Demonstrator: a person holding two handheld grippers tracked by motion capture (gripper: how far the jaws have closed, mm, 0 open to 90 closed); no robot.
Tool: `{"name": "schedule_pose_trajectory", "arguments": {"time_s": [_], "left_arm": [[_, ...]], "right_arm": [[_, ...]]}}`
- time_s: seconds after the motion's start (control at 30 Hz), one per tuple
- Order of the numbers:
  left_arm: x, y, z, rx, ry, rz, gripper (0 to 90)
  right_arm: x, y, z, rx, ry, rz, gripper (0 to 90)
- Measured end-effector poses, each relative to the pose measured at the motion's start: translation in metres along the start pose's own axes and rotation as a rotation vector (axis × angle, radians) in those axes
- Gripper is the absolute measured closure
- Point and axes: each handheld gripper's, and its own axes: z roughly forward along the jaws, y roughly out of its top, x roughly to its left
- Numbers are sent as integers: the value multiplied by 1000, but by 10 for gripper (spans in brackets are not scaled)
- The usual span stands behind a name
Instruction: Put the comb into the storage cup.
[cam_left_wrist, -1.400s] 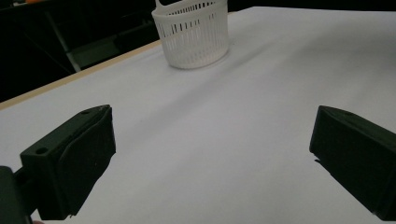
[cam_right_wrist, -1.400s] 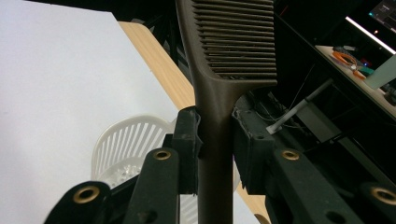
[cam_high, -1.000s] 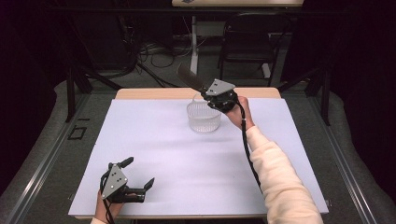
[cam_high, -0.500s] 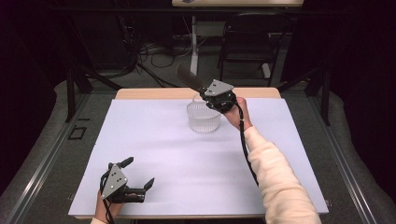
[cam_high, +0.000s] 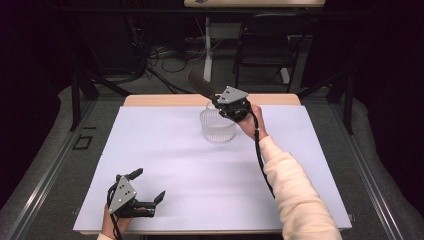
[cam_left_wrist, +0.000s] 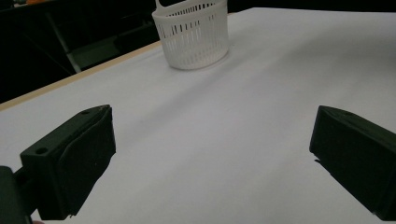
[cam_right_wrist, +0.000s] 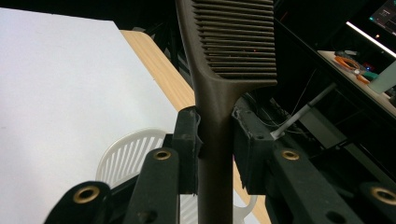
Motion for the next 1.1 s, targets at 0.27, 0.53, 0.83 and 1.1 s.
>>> {"name": "schedule_pose_trajectory", "arguments": {"time_s": [0.27,0.53,0.83,1.1], "left_arm": [[0,0,0,1,2,-1,1],[0,0,0,0,1,0,1],[0,0,0,0,-1,-1,1],[0,0,0,0,2,0,1]], "right_arm": [[1,-2,2,-1,2,12,721],[1,-4,5,-2,10,19,721],[1,-6,7,1,10,32,721],[1,-9,9,4,11,41,721]]}}
